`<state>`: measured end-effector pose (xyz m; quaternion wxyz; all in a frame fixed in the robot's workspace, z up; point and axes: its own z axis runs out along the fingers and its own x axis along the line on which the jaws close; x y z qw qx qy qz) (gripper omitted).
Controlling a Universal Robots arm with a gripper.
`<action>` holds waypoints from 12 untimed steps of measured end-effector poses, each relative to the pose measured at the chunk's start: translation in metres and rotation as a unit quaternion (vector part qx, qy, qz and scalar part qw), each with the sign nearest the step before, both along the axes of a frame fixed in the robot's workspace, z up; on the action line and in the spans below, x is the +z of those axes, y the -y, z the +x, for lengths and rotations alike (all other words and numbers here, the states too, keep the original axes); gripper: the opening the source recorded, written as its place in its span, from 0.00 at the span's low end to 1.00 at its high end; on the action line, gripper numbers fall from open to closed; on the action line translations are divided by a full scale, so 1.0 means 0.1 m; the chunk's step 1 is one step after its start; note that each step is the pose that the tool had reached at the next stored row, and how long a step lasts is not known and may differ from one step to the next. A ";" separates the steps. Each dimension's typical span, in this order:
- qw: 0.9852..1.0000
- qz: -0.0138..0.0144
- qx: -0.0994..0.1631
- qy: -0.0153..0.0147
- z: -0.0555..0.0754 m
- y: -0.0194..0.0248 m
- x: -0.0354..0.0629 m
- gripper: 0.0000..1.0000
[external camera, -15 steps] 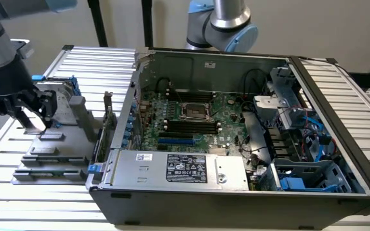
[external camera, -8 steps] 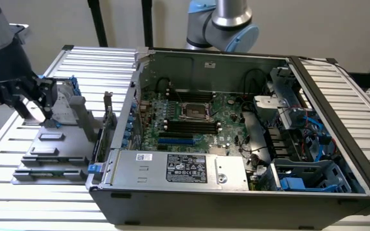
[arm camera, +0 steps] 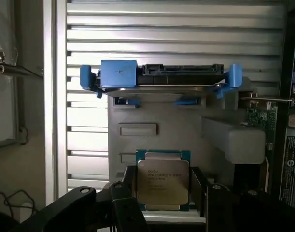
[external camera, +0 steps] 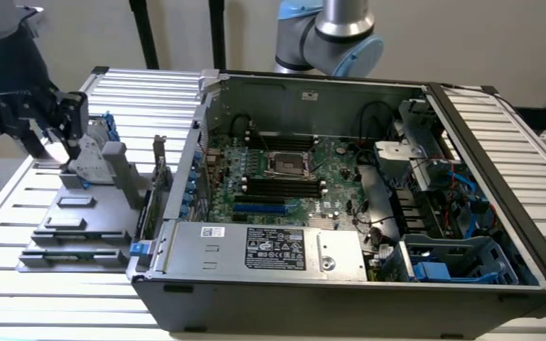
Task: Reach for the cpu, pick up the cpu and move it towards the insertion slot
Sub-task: 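Pick up the cpu and move it towards the insertion slot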
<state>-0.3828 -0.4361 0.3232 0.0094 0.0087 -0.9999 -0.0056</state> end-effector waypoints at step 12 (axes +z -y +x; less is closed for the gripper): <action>1.000 0.001 0.001 -0.003 0.53 0.000 0.444 0.54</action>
